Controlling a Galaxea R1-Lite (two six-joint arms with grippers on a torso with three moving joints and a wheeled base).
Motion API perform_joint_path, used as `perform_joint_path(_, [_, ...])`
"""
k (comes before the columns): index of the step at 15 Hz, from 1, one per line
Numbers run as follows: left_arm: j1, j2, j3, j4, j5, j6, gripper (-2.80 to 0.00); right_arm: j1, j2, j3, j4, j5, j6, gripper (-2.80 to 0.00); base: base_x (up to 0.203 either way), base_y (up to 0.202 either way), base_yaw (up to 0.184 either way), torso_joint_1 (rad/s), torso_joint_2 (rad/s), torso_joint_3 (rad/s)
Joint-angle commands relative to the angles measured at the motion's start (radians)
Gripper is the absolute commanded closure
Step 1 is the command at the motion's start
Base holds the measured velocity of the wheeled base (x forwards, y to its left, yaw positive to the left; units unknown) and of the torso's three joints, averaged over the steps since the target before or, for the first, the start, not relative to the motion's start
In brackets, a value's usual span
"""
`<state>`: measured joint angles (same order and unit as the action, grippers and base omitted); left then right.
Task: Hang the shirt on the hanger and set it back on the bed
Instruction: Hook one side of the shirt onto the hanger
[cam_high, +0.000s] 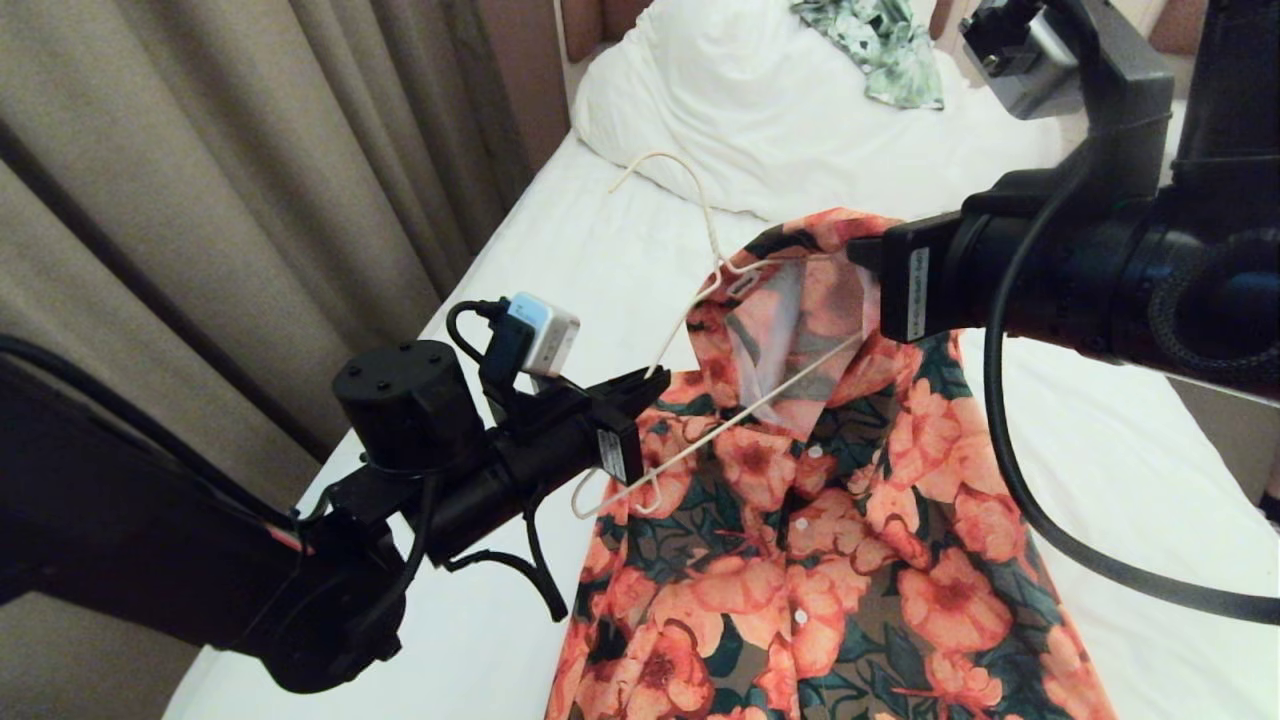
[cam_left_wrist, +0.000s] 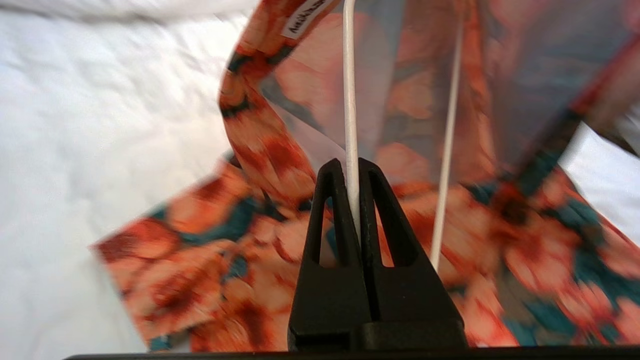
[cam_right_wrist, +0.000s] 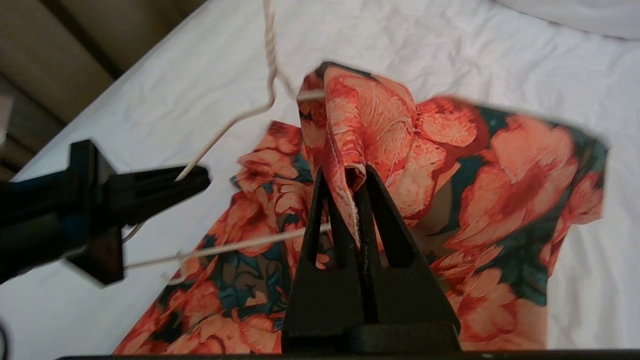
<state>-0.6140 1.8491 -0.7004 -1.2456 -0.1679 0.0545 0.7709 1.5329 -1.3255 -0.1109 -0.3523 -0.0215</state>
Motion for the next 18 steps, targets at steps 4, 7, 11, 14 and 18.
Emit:
perform_joint_path(4, [-0.044, 0.005, -0.002, -0.057, 0.037, -0.002, 0.0, 0.072, -0.045, 0.048, 0.008, -0.028, -0.003, 0.0, 0.0, 0.0, 0.0, 0.0, 0.0, 0.0])
perform_joint_path(7, [-0.063, 0.008, -0.004, -0.096, 0.059, -0.006, 0.0, 0.1, -0.043, 0.064, 0.011, -0.03, -0.005, 0.0, 0.0, 0.0, 0.0, 0.0, 0.0, 0.0])
perform_joint_path(11, [-0.097, 0.03, 0.001, -0.159, 0.081, -0.017, 0.0, 0.122, -0.039, 0.111, 0.007, -0.027, -0.062, 0.0, 0.0, 0.0, 0.0, 0.0, 0.0, 0.0])
perform_joint_path(14, [-0.129, 0.026, 0.01, -0.164, 0.079, -0.043, 0.0, 0.12, -0.034, 0.111, 0.002, -0.028, -0.069, 0.0, 0.0, 0.0, 0.0, 0.0, 0.0, 0.0])
perform_joint_path(18, [-0.173, 0.022, 0.026, -0.184, 0.078, -0.078, 0.0, 0.117, -0.037, 0.103, -0.001, -0.03, -0.075, 0.0, 0.0, 0.0, 0.0, 0.0, 0.0, 0.0])
